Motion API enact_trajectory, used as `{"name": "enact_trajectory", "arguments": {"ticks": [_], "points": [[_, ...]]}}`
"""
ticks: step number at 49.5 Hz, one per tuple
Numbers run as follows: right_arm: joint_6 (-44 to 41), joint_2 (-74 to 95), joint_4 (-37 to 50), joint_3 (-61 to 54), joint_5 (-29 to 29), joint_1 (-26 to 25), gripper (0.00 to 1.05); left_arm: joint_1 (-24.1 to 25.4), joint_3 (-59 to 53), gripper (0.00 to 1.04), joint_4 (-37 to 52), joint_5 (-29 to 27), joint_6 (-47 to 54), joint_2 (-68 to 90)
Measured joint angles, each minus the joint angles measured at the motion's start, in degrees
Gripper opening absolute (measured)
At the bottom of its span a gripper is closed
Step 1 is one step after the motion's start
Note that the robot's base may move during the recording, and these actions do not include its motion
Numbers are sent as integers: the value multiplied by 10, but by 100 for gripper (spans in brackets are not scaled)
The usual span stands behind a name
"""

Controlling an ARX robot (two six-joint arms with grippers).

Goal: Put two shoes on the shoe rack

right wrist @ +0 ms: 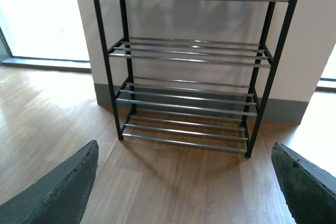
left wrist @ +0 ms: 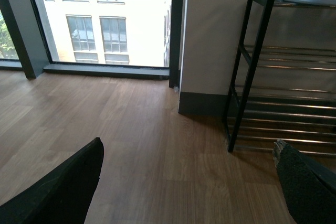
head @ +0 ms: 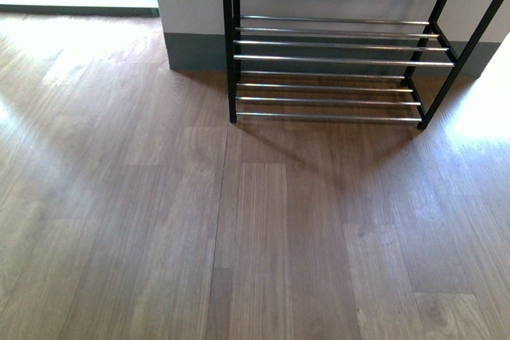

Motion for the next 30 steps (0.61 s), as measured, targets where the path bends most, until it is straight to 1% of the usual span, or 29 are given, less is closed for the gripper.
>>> {"name": "enact_trajectory", "arguments": {"ticks": [30], "points": [[0, 0, 0, 0, 0, 0, 95, 0, 0, 95, 0, 0, 0, 0]]}}
